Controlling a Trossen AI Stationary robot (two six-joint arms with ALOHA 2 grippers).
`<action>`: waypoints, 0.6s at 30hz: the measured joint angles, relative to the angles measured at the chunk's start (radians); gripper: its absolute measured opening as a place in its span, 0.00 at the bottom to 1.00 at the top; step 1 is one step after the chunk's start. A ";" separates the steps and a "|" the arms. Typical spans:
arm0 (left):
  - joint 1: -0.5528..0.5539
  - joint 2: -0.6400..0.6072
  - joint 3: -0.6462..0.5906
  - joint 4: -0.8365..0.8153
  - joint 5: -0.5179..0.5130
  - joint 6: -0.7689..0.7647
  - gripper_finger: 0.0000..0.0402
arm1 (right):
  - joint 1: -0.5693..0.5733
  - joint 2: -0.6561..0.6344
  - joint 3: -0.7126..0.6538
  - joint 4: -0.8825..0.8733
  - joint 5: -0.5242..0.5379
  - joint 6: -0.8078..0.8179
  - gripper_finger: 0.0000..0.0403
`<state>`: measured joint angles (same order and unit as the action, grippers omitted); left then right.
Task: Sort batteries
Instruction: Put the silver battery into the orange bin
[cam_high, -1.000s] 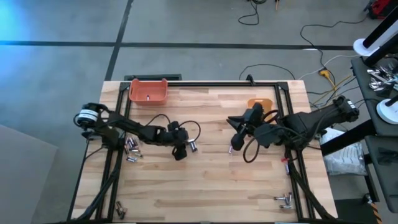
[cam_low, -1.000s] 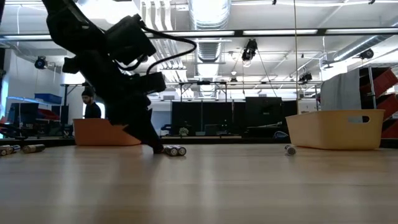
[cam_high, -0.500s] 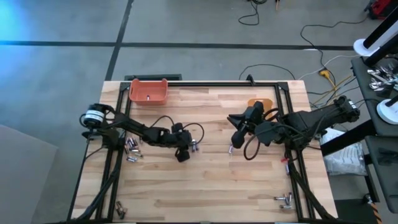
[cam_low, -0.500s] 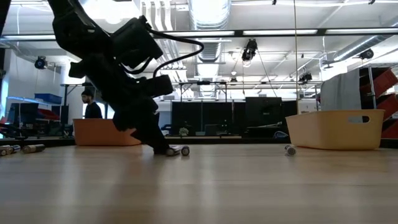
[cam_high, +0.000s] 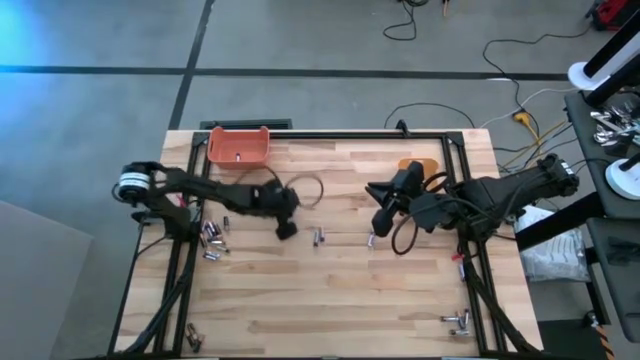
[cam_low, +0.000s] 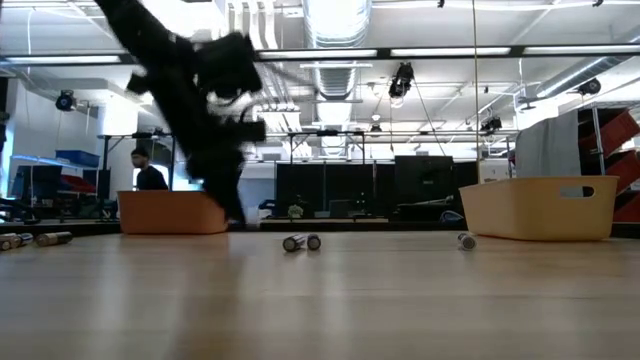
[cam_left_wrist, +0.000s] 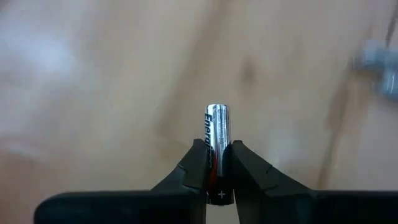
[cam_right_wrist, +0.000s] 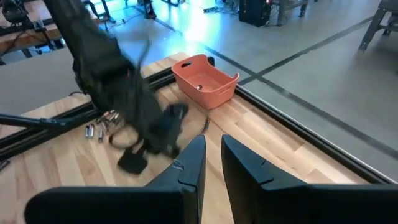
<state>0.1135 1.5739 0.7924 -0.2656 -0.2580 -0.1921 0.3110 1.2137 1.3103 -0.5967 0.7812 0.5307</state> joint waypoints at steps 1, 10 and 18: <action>0.026 -0.032 0.027 -0.047 -0.006 0.007 0.07 | -0.007 0.000 0.000 -0.001 -0.009 0.001 0.11; 0.336 -0.201 0.286 -0.389 0.129 0.318 0.07 | -0.048 0.022 -0.004 -0.002 -0.031 0.020 0.13; 0.719 -0.112 0.473 -0.708 0.163 0.099 0.07 | -0.050 0.086 -0.005 -0.005 -0.101 0.050 0.16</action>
<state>0.8327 1.4619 1.2652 -0.9739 -0.0951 -0.0929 0.2612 1.2998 1.3056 -0.6020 0.6798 0.5810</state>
